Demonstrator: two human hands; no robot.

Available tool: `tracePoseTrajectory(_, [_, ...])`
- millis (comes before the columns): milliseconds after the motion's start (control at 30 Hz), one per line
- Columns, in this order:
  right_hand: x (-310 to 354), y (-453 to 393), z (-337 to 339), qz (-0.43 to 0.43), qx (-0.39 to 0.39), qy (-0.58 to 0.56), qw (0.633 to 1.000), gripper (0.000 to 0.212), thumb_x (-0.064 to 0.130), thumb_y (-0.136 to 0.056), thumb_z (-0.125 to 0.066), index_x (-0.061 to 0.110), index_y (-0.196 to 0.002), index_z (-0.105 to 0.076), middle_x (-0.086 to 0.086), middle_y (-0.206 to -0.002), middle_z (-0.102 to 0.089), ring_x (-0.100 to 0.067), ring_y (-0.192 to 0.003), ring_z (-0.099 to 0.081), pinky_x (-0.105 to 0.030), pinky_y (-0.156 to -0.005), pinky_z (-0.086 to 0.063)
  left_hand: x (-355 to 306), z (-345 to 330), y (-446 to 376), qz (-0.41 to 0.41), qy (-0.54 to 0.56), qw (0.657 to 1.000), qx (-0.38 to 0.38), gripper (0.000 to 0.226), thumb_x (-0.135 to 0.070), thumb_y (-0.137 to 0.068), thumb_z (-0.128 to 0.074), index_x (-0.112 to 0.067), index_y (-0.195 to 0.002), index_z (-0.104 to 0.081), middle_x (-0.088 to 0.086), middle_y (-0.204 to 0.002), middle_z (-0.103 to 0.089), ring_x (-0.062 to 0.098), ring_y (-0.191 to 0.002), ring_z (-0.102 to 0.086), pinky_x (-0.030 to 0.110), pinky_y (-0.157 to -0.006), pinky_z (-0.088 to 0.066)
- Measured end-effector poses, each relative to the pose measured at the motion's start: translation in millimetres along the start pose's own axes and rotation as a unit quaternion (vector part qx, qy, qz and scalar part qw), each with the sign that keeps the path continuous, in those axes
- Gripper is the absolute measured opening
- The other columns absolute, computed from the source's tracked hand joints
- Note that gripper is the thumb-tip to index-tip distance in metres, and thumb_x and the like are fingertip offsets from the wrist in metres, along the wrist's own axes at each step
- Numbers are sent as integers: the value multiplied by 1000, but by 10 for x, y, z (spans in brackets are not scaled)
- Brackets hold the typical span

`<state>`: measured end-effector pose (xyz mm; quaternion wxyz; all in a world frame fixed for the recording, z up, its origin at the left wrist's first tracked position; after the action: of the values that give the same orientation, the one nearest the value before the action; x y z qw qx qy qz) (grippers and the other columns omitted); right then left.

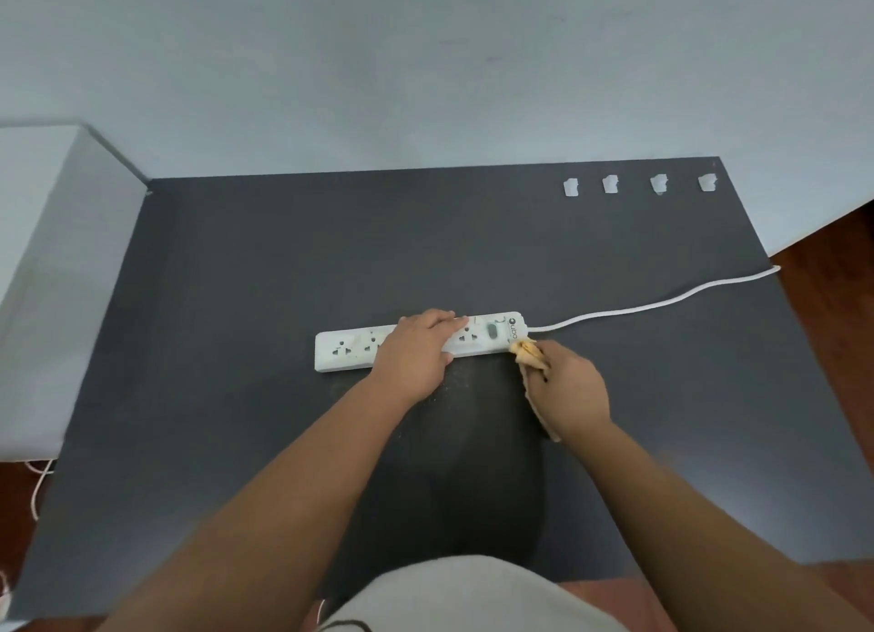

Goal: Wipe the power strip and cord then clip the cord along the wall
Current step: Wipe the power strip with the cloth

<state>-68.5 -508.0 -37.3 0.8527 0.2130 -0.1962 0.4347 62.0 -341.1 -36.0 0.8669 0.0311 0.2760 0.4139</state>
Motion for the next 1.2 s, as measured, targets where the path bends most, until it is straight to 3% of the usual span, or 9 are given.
tracePoseTrajectory(133, [249,94,-183,153,73,48,984,32,23,-83,-61,30,-114,-66,5,-109,-70,-22,-96,-67,-31,-73,-53,18,26,21,0,11,1000,-10,55,-19,-93,-57,-35,-142,-40,-13,-150,-38,21,-136,-36,39,-115,-30])
tracePoseTrajectory(233, [234,22,-141,90,-17,19,996,34,22,-84,-62,24,-117,-65,0,-105,-70,-26,-91,-67,-33,-69,-53,36,18,13,1,15,1000,-10,55,-20,-92,-58,-36,-141,-41,-13,-149,-39,23,-132,-39,37,-109,-37])
tracePoseTrajectory(300, [143,-39,-92,60,-4,56,997,34,23,-85,-58,26,-118,-64,1,-108,-68,-26,-94,-66,-33,-70,-51,43,13,10,0,13,1000,-8,56,-20,-92,-58,-37,-142,-40,-14,-149,-39,24,-132,-39,38,-107,-38])
tracePoseTrajectory(433, [-26,-113,146,-26,6,78,997,15,25,-86,-52,20,-89,-65,-2,-85,-66,-29,-81,-64,-30,-59,-42,68,-11,10,6,16,1000,-5,56,-20,-92,-57,-38,-142,-39,-15,-149,-38,22,-134,-38,40,-112,-35])
tracePoseTrajectory(600, [289,-325,158,6,-31,22,999,17,24,-89,-50,21,-99,-63,0,-86,-64,-23,-77,-59,-30,-60,-43,56,-10,7,3,20,1000,-7,55,-19,-93,-57,-36,-142,-40,-13,-149,-39,21,-134,-37,42,-112,-34])
tracePoseTrajectory(733, [480,-623,54,-22,49,81,995,17,29,-88,-48,15,-81,-53,-5,-78,-59,-30,-74,-56,-30,-60,-40,40,0,11,-6,16,1000,-14,57,-17,-91,-59,-35,-142,-41,-10,-148,-40,22,-133,-40,43,-114,-32])
tracePoseTrajectory(867, [305,-839,263,-92,35,72,993,26,34,-87,-49,14,-70,-53,-5,-74,-60,-31,-76,-60,-30,-62,-41,46,2,16,-3,15,1000,-11,57,-17,-92,-58,-34,-143,-40,-11,-149,-39,20,-135,-37,42,-117,-27])
tracePoseTrajectory(1033, [486,-592,20,39,119,31,992,19,28,-88,-51,14,-79,-59,-3,-74,-63,-26,-72,-60,-32,-59,-45,56,-27,8,-11,23,999,-20,56,-16,-91,-59,-33,-142,-42,-9,-149,-41,22,-134,-39,42,-117,-25])
tracePoseTrajectory(1200, [283,-649,172,-43,32,28,998,29,34,-90,-48,13,-70,-52,-4,-68,-57,-29,-72,-57,-31,-57,-41,67,-39,2,-5,25,1000,-15,56,-16,-92,-58,-34,-142,-41,-11,-149,-39,21,-136,-38,41,-118,-25])
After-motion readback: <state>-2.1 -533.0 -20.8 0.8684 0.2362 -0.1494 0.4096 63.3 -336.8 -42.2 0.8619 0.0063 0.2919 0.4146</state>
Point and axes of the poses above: each hand's wrist, its own y-axis away from the middle knuckle, its own z-axis out of the back of the hand, x = y × z, the point moved 2 cm from there along -y, towards the middle knuckle
